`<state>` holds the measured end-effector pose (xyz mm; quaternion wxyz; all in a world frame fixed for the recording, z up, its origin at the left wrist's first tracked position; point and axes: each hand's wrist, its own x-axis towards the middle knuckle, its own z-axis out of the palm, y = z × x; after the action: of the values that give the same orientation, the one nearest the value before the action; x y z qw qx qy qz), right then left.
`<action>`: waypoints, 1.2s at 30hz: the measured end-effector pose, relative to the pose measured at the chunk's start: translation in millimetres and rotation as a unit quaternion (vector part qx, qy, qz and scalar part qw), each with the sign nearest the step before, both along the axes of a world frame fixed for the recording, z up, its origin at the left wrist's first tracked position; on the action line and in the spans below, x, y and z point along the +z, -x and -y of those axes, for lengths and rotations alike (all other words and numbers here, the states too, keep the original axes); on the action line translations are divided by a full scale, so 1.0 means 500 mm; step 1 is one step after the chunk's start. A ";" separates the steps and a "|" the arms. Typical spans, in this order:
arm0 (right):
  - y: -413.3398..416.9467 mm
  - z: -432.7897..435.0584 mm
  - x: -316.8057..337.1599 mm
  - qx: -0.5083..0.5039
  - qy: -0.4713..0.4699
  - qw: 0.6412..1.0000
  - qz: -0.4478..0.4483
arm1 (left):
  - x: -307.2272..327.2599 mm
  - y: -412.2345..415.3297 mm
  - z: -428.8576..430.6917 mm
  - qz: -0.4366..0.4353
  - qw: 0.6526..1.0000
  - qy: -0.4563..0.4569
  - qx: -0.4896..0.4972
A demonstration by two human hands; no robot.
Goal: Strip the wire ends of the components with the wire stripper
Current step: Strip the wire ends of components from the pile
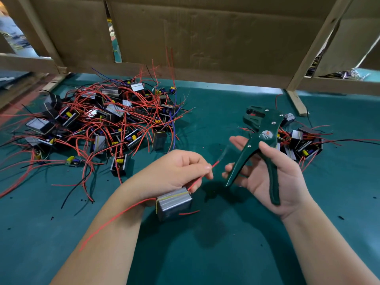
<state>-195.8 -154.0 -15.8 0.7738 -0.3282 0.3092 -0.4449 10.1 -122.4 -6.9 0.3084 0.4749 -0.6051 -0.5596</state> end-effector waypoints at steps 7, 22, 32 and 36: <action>0.000 -0.013 -0.003 0.087 -0.024 0.995 0.032 | -0.020 0.016 0.019 -0.097 0.948 0.037 0.302; -0.034 -0.035 -0.011 0.183 -0.028 0.982 0.024 | -0.019 0.038 0.028 -0.305 0.871 0.035 0.382; 0.022 0.003 -0.001 -0.098 0.088 0.991 0.011 | -0.021 -0.008 0.025 -0.063 0.850 0.252 0.458; 0.017 -0.001 -0.005 -0.076 0.084 0.994 -0.002 | -0.035 -0.025 0.021 0.230 0.803 0.268 0.481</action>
<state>-204.5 -153.3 -18.5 0.7070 -0.3681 0.2962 -0.5262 22.5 -133.0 -24.2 0.5044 0.7182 -0.4784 -0.0296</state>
